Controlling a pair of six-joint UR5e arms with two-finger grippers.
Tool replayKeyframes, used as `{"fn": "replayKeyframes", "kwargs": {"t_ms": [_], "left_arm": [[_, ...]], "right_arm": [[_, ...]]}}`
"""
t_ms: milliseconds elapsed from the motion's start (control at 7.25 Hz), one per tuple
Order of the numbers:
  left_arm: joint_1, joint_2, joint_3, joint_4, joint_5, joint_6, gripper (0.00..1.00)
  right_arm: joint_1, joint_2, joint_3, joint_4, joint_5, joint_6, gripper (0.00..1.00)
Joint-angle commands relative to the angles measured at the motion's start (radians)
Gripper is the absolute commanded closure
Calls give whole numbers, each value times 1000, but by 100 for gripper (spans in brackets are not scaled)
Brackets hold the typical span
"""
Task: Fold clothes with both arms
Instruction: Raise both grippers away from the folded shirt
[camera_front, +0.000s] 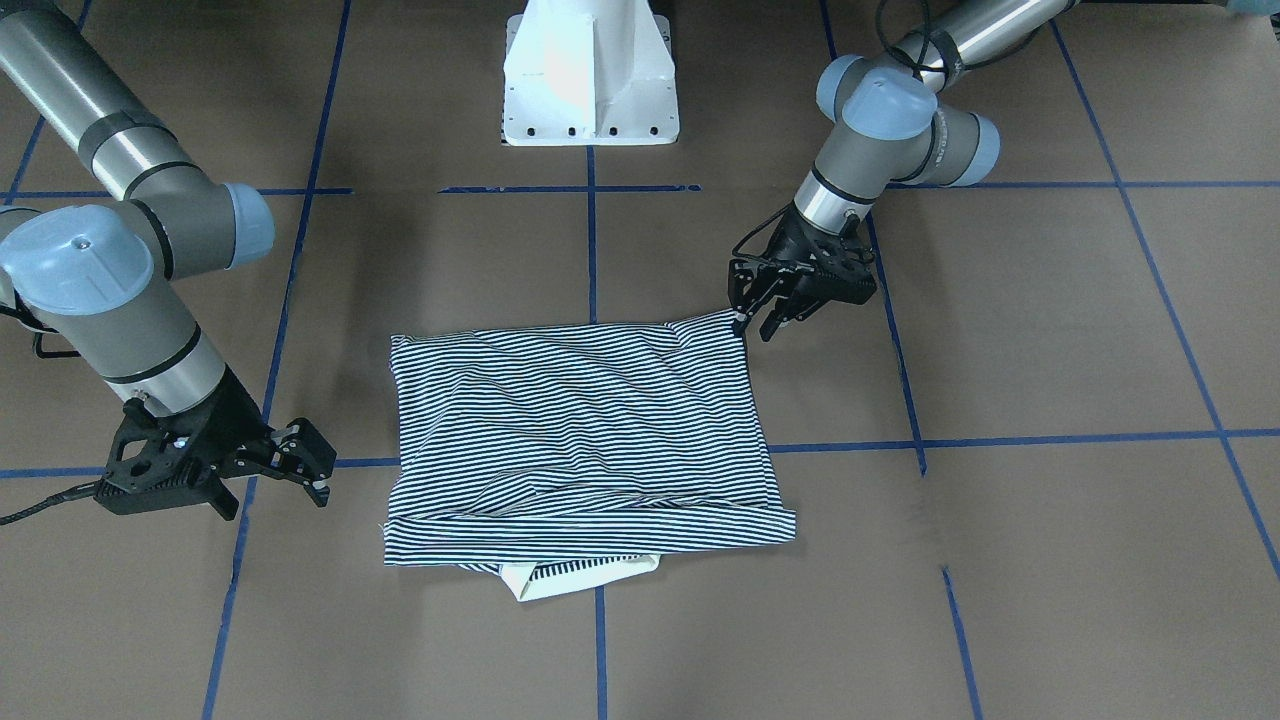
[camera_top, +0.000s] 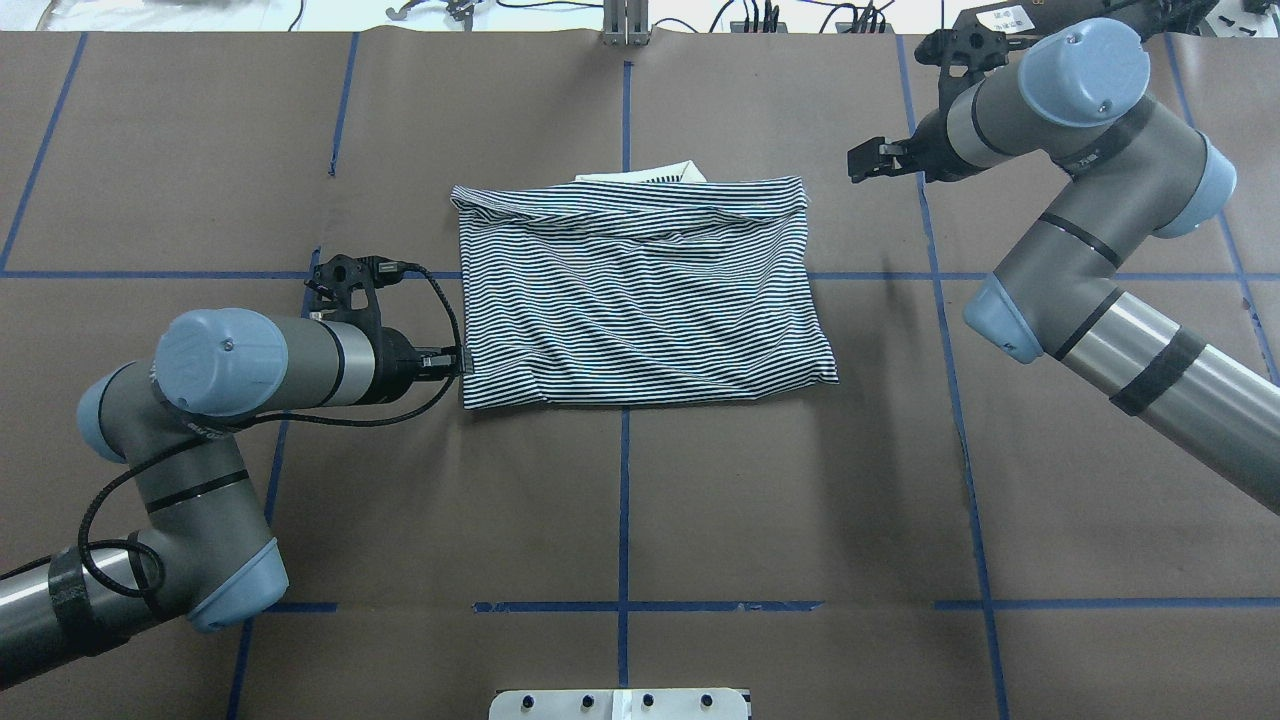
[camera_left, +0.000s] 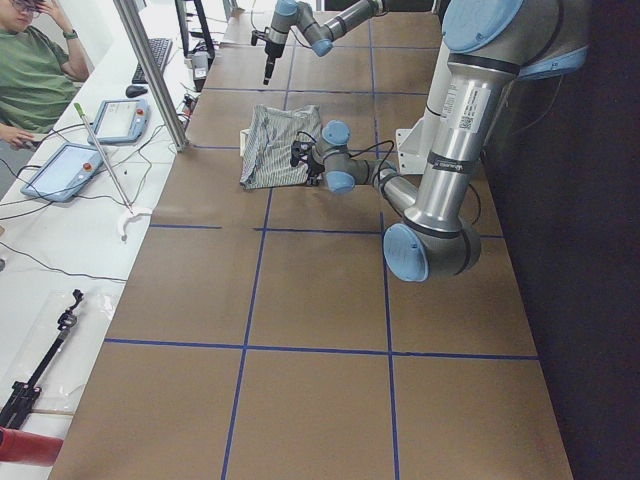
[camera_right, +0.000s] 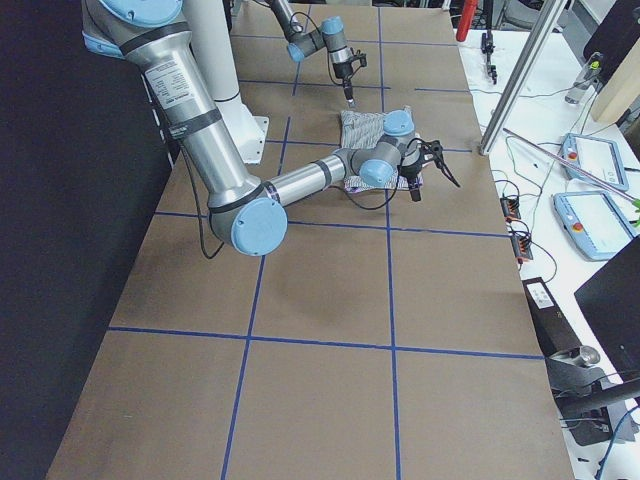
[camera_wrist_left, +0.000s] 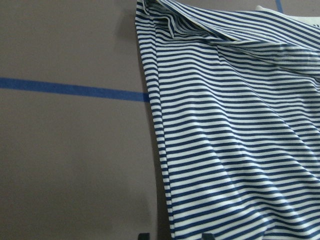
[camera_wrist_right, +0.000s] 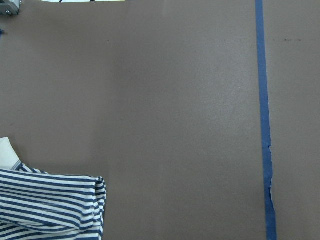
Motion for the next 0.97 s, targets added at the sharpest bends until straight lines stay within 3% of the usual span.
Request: {"fn": "replayKeyframes", "kwargs": {"t_ms": [0, 414, 552, 690, 828], "left_arm": [[27, -2, 1, 0, 12, -16, 54], [65, -7, 2, 2, 32, -30, 59], [65, -7, 2, 2, 34, -31, 72], [65, -5, 2, 2, 35, -39, 100], [65, -7, 2, 3, 34, -33, 100]], "right_arm": [[-1, -1, 0, 0, -2, 4, 0], [-1, -4, -1, 2, -5, 4, 0], [-1, -4, -1, 0, -5, 4, 0], [-1, -6, -1, 2, -6, 4, 0], [-1, -6, -1, 2, -6, 6, 0]]}}
